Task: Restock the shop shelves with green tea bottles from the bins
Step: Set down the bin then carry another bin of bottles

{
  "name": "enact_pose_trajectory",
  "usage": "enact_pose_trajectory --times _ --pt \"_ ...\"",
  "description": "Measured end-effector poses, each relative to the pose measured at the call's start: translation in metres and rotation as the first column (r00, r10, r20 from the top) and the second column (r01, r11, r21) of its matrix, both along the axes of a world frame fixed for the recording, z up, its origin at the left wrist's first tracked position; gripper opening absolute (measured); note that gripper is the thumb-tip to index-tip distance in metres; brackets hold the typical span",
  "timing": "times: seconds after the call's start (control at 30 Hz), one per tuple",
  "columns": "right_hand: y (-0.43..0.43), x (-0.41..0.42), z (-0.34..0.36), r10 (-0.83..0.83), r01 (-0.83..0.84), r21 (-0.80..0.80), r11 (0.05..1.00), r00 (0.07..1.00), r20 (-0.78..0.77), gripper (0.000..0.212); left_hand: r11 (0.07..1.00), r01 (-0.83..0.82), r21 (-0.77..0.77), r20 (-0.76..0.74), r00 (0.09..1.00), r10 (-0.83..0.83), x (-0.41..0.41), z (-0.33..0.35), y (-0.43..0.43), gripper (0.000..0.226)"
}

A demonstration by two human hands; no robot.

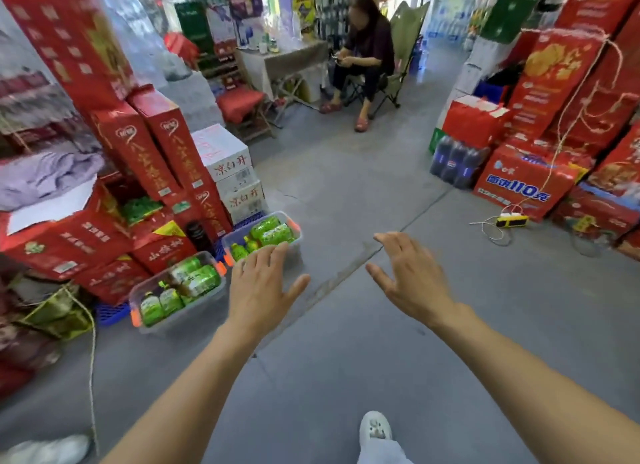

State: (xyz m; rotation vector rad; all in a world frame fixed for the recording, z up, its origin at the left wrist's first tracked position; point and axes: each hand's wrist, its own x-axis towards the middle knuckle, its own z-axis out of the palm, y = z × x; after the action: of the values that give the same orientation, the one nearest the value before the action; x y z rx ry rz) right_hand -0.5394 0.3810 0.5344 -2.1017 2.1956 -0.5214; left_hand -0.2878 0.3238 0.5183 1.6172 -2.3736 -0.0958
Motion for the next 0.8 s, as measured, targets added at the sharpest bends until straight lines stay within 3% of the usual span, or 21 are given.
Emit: enact_pose_trajectory --times 0.2,0.47,0.6,0.8 --pt "-0.156 -0.035 -0.004 0.155 -0.152 0.082 0.985 0.987 -0.042 0.054 0.966 -0.228 0.119 -0.053 0.970 0.236 -0.012 -0.024 -0.103 0.071" --pt "-0.349 -0.017 -0.053 0.290 -0.292 0.166 0.942 0.956 0.037 0.052 0.863 -0.452 0.225 -0.055 0.879 0.474 0.024 -0.065 -0.246 0.066" --pt "-0.442 -0.004 -0.085 0.299 -0.297 0.207 0.932 0.954 0.026 0.058 0.821 -0.488 0.297 -0.008 0.858 0.513 0.049 -0.101 -0.322 0.065" --pt "-0.598 0.024 -0.141 0.303 -0.264 0.409 0.874 0.952 -0.033 0.060 0.710 -0.523 0.472 0.040 0.817 0.576 0.088 -0.157 -0.471 0.065"
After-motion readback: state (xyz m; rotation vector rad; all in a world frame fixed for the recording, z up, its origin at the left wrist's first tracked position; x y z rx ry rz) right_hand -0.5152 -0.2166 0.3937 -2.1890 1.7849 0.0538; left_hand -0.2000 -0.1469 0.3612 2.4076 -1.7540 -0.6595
